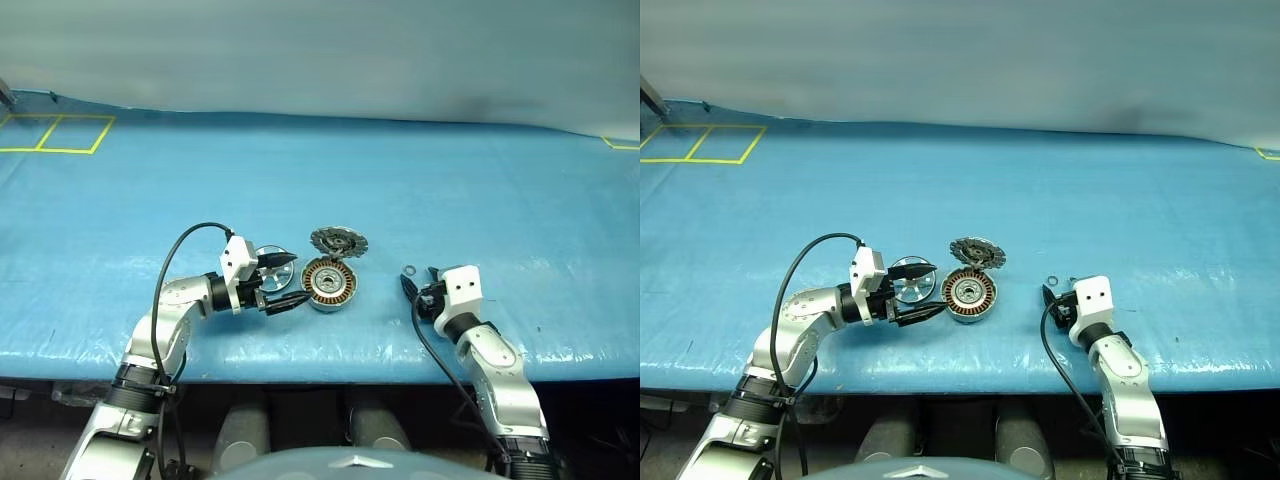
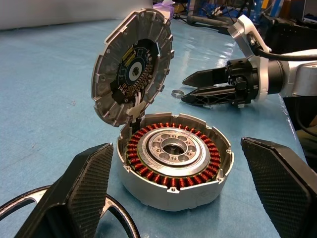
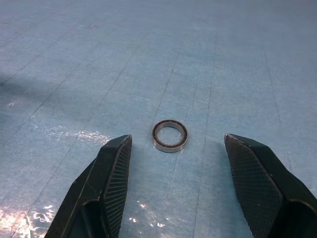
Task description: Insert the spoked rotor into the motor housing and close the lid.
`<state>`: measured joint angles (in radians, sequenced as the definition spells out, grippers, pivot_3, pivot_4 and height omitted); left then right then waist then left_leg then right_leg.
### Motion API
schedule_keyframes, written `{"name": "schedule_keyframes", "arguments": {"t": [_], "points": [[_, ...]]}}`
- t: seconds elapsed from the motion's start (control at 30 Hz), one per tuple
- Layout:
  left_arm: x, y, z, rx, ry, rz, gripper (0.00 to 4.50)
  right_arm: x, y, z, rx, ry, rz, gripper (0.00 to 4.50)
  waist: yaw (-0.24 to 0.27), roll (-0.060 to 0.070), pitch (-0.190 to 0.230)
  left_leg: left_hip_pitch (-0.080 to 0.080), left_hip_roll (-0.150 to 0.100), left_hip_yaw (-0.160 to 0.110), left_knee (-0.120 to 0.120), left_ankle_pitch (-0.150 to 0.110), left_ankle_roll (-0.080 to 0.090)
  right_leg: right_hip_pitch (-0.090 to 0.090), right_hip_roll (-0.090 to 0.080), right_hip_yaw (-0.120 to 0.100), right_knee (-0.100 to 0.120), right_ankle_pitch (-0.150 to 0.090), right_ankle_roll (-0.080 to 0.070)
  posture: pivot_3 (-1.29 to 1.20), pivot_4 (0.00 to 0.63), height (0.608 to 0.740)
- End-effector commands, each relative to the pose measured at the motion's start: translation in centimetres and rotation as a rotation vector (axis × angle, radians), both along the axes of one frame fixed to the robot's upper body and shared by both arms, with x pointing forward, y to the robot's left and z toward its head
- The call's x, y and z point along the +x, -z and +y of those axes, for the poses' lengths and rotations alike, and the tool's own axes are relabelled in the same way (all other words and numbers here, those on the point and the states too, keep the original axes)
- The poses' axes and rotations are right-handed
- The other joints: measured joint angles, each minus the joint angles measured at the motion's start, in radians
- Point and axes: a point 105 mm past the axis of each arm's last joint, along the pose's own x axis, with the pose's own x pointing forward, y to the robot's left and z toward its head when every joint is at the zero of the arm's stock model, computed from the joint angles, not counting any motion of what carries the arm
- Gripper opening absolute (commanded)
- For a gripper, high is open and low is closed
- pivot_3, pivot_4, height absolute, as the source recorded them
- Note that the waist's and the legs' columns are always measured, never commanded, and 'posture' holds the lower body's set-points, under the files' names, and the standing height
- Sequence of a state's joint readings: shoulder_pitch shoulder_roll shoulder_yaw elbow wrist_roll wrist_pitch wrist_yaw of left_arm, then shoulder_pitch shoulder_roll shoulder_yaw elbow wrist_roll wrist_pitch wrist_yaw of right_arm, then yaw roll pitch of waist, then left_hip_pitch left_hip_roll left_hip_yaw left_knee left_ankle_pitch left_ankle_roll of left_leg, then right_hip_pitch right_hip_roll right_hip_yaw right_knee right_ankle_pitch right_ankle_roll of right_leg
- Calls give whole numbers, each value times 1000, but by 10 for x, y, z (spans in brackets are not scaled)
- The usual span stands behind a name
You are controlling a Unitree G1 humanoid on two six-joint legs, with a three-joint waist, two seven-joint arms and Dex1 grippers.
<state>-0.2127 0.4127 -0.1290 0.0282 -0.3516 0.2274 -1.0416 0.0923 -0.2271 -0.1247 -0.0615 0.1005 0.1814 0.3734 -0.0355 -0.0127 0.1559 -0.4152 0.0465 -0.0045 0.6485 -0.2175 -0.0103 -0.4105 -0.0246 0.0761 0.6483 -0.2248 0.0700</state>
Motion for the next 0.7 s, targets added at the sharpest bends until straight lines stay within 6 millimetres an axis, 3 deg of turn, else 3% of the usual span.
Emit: {"name": "schedule_keyframes", "arguments": {"t": [0.03, 0.2, 0.23, 0.3, 0.5, 0.7], "points": [[1, -3, 1, 8, -5, -31, 4500, 7, -7, 2, 32, -4, -26, 3127, 0, 0, 0, 0, 0, 0, 0, 0, 0, 0, 0, 0, 0, 0, 0, 0, 150, 740], [0, -2, 2, 9, -10, -30, 4500, 12, -2, 2, 30, 2, 10, 3127, -1, 0, 0, 0, 0, 0, 0, 0, 0, 0, 0, 0, 0, 0, 0, 0, 150, 740], [0, -2, 2, 8, -11, -31, 4500, 12, -1, 2, 35, 8, 14, 2952, -1, 0, 0, 0, 0, 0, 0, 0, 0, 0, 0, 0, 0, 0, 0, 0, 150, 740], [0, -2, 2, 6, -13, -32, 4500, 13, 1, 1, 34, 13, 26, 2545, -1, 0, 0, 0, 0, 0, 0, 0, 0, 0, 0, 0, 0, 0, 0, 0, 150, 740], [-1, -2, 2, -4, -11, -36, 4500, 12, 6, -1, 34, 23, 53, 659, -1, 0, 0, 0, 0, 0, 0, 0, 0, 0, 0, 0, 0, 0, 0, 0, 150, 740], [-2, -5, -2, -41, -6, -88, 4500, 9, 6, 0, 31, 21, 53, 660, -1, 0, -1, 1, 0, 0, 0, 0, 0, 1, 0, 0, 0, 0, 0, 0, 150, 740]]}}
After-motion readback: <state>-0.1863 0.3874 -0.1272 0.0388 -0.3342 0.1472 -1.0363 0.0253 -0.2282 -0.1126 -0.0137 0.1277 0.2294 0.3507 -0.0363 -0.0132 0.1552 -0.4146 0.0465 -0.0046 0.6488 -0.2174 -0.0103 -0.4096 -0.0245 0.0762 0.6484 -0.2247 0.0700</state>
